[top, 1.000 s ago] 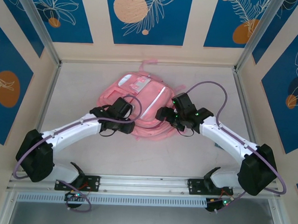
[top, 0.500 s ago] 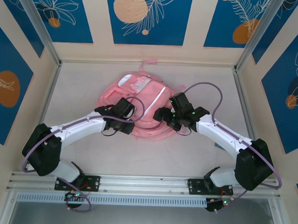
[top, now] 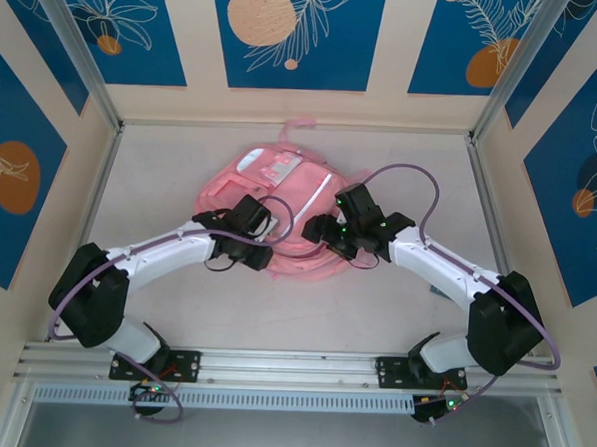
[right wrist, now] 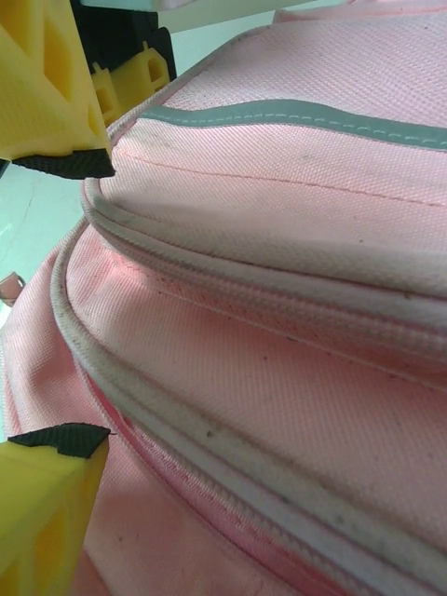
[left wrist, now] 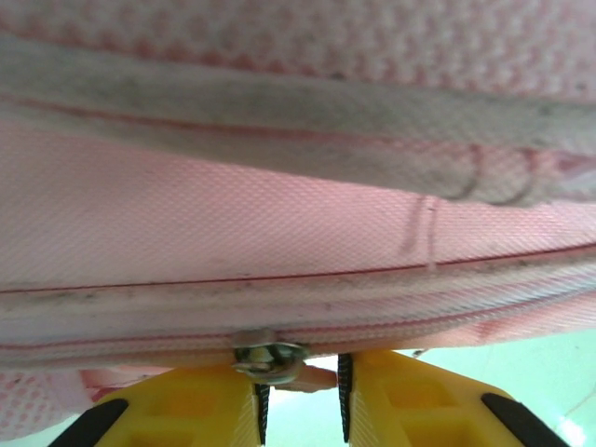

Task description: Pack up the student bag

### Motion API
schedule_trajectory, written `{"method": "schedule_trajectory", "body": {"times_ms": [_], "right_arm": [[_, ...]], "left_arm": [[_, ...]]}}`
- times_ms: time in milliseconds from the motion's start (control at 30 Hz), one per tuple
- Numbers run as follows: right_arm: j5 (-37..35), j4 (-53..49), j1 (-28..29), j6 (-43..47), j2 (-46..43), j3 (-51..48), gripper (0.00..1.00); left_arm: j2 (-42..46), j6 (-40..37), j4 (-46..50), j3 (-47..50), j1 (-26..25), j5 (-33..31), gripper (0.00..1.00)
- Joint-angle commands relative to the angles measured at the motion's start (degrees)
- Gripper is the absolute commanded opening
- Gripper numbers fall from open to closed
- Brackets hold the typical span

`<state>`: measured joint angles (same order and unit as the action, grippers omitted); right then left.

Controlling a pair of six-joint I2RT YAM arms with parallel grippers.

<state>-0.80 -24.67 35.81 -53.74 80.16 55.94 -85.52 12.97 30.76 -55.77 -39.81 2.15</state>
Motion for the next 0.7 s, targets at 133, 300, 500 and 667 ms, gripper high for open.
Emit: {"method": "schedule_trajectory", "body": {"times_ms": [133, 300, 500, 667], "right_arm": [[0.58, -0.45, 1.03, 0.87, 1.60, 2.54, 0.70], [-1.36, -1.63, 1.72, 1.53, 2.49, 3.80, 0.70], [-1.98, -1.54, 2.16, 1.57, 3.21, 4.44, 0.70], [-2.31, -1.47, 2.56, 1.69, 3.60, 4.88, 0.68]], "left_arm": [[1.49, -0.30, -1.23, -0.03, 0.53, 0.55, 0.26], [1.66, 1.63, -1.30, 0.04, 0.92, -3.29, 0.33], [2.02, 3.00, -2.23, 0.49, 1.29, -3.38, 0.30], [2.33, 3.20, -2.21, 0.86, 1.58, -3.91, 0.18]]}}
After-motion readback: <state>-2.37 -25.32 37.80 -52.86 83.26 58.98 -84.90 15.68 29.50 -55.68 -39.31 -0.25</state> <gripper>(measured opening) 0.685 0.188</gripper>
